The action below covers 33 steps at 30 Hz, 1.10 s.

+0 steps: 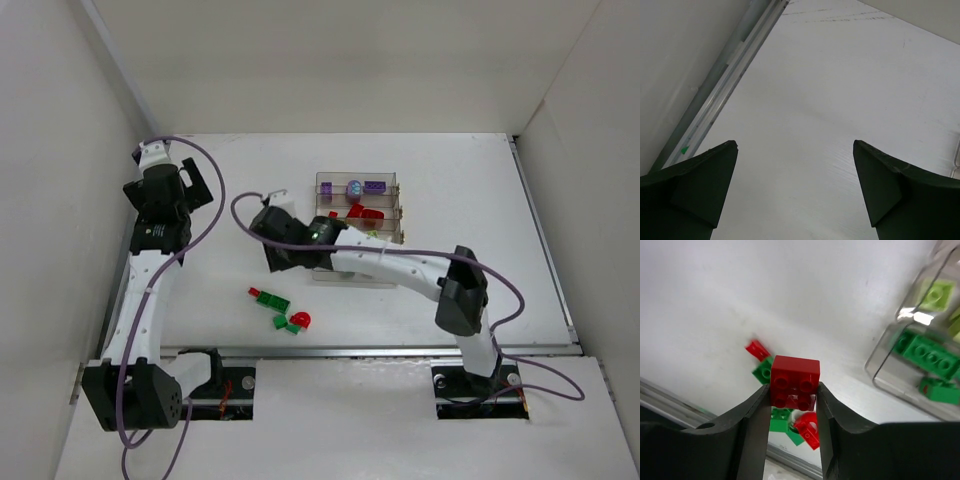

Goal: Sort the legos into containers by color

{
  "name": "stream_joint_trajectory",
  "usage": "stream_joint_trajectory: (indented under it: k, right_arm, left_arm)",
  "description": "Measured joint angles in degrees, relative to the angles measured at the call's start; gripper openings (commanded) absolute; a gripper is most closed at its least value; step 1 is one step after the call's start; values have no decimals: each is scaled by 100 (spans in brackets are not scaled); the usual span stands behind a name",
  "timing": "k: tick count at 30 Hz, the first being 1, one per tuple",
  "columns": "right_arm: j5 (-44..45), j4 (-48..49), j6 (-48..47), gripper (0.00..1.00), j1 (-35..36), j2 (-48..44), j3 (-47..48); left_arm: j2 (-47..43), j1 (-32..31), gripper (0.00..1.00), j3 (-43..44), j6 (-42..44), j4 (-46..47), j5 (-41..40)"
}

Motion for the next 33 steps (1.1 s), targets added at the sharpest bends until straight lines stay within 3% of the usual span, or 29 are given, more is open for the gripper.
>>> stream_joint_trajectory:
  k: [4, 13, 20, 24, 26, 27, 28, 32, 33]
  right_arm:
    - [-111, 4, -155, 0, -516, -422, 306]
    - [-413, 4, -557, 0, -2747, -330, 413]
    - [-680, 13, -881, 1, -3147, 122, 407]
    - [-798, 15, -975, 22, -3191, 350, 404]
    - [-848, 15, -999, 40, -3215, 435, 407]
    - [-874, 15, -1012, 53, -3228, 472, 409]
    - [-892, 15, -1036, 75, -3241, 509, 426]
    - [-964, -31, -1110, 99, -3283, 715, 686]
    - [-957, -31, -1130, 99, -3285, 726, 710]
  left_arm:
    - [-63, 59, 100, 0, -188, -4, -249]
    - [-50, 518, 97, -157, -376, 39, -245]
    - [197, 560, 97, -214, -243, 85, -330]
    - [197, 560, 97, -267, -184, 120, -455]
    - [197, 560, 97, -275, -173, 127, -483]
    - [197, 560, 97, -275, -162, 138, -490]
    - [199, 560, 97, -275, -157, 146, -501]
    - [245, 560, 96, -275, -155, 155, -494]
    - [256, 560, 96, -275, -153, 155, -476]
